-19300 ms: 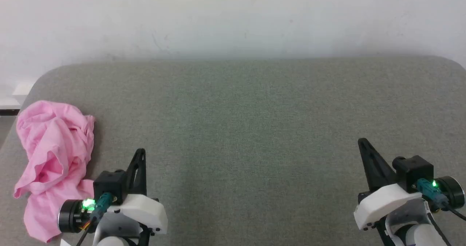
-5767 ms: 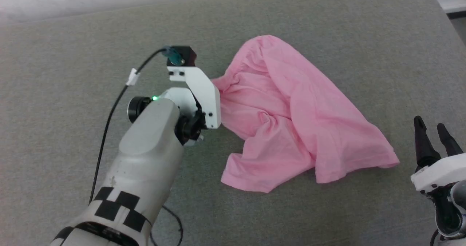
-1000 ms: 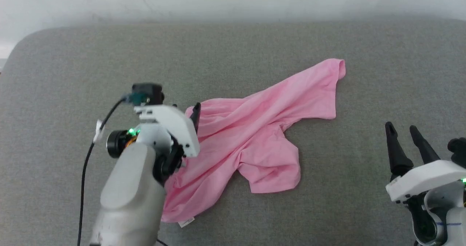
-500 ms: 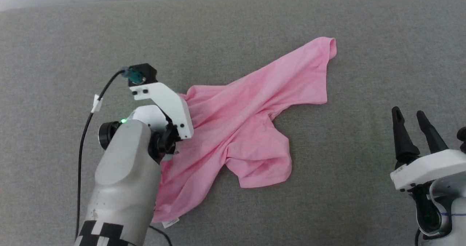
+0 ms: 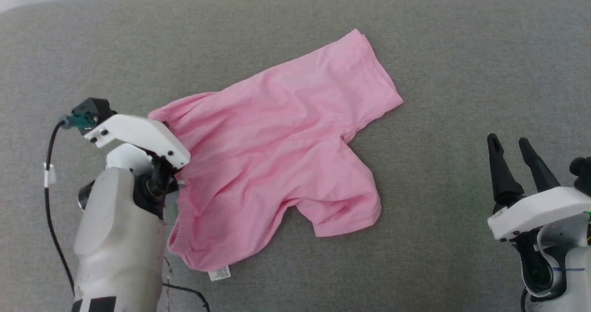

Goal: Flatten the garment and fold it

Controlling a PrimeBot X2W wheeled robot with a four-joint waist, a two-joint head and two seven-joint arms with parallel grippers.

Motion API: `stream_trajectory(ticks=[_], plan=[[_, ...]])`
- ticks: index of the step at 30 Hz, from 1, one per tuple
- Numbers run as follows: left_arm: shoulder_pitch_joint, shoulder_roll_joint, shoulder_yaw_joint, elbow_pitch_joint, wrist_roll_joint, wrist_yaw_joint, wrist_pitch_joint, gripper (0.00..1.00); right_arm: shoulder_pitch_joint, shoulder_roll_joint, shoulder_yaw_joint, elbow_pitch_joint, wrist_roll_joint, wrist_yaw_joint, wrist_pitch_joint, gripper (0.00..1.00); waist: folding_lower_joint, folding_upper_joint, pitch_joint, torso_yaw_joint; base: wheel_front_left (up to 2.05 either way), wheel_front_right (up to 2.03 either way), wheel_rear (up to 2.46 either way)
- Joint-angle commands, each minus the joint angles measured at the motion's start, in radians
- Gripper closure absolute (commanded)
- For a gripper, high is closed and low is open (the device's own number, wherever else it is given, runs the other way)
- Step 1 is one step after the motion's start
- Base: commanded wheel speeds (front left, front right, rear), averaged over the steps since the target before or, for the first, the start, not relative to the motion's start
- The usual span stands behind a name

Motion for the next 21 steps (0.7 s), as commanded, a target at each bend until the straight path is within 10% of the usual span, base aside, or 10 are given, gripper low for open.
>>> stream_trajectory(ticks=[1, 13, 21], plan=[[0.011, -0.01, 0.001, -0.008, -0.014, -0.015, -0.014, 0.0, -0.009, 0.003, -0.002, 0.0, -0.005, -0.001, 0.006, 0.0, 0.0, -0.0001, -0.007, 0.018, 0.0, 0.0, 0.0], [0.15, 0.026, -0.097, -0.251, 0.141, -0.149, -0.475, 0.0, -0.109, -0.002, 0.042, 0.041, -0.076, -0.001, 0.128, 0.0, 0.0, -0.0001, -0.058, 0.054, 0.0, 0.0, 0.0], [0.324, -0.014, -0.129, -0.432, 0.237, -0.136, -0.576, 0.0, -0.333, -0.039, 0.13, 0.247, -0.176, -0.001, 0.319, 0.0, 0.0, -0.0001, -0.049, 0.097, 0.0, 0.0, 0.0]])
